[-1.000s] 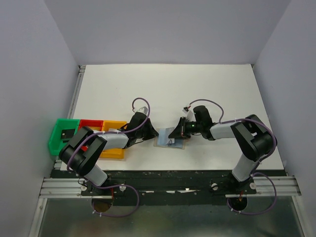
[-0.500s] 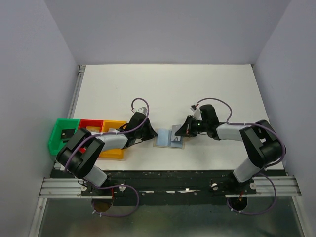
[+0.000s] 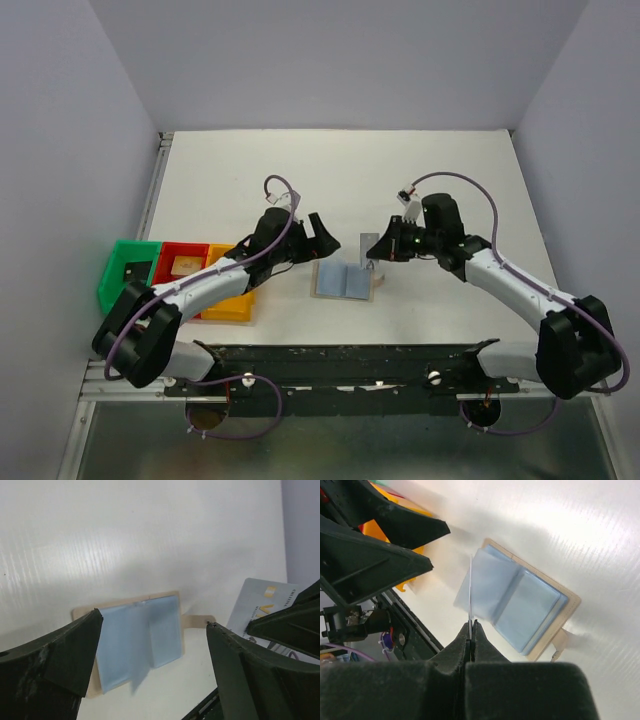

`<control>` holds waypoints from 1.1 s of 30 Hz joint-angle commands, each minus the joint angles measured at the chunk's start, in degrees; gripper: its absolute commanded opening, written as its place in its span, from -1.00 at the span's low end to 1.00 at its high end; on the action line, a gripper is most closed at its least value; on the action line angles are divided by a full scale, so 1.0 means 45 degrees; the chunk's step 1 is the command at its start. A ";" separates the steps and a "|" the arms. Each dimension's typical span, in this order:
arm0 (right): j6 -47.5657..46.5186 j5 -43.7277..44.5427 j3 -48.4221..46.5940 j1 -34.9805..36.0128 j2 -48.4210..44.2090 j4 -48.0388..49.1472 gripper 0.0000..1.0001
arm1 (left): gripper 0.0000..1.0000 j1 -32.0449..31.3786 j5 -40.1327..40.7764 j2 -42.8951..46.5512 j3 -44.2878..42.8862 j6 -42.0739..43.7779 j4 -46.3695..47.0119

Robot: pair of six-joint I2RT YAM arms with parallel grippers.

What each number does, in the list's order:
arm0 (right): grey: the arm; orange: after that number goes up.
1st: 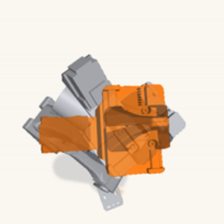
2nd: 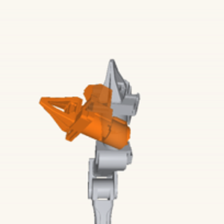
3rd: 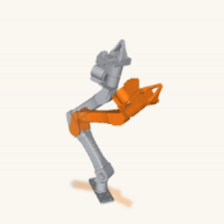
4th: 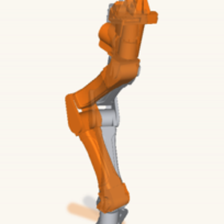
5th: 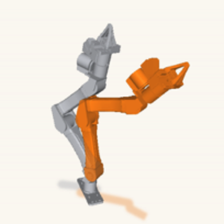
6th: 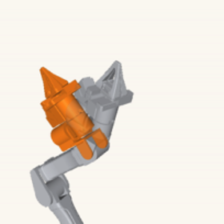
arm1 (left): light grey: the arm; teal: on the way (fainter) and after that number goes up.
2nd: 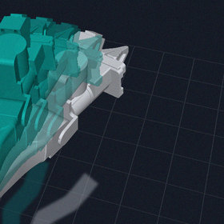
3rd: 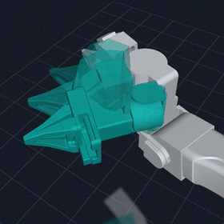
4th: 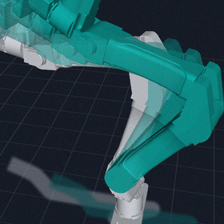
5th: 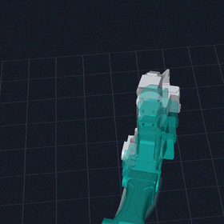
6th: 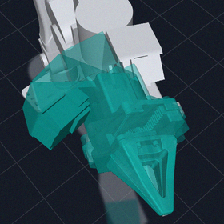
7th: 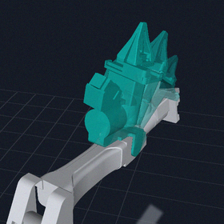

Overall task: Take the credit cards out of the card holder
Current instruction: Place the credit card at the center of the board.

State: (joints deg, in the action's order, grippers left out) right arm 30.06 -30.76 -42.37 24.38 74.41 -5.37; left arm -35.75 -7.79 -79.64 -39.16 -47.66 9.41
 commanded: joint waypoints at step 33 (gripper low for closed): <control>-0.5566 -0.5431 -0.5076 0.3058 -0.0853 -0.7634 -0.99 | 0.37 0.1733 -1.1002 0.3577 0.1632 -0.1187 0.9063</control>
State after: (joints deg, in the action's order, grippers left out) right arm 7.35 -53.39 -61.91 36.82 69.78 -35.68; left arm -28.08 -50.02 -61.80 -30.24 -51.00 46.52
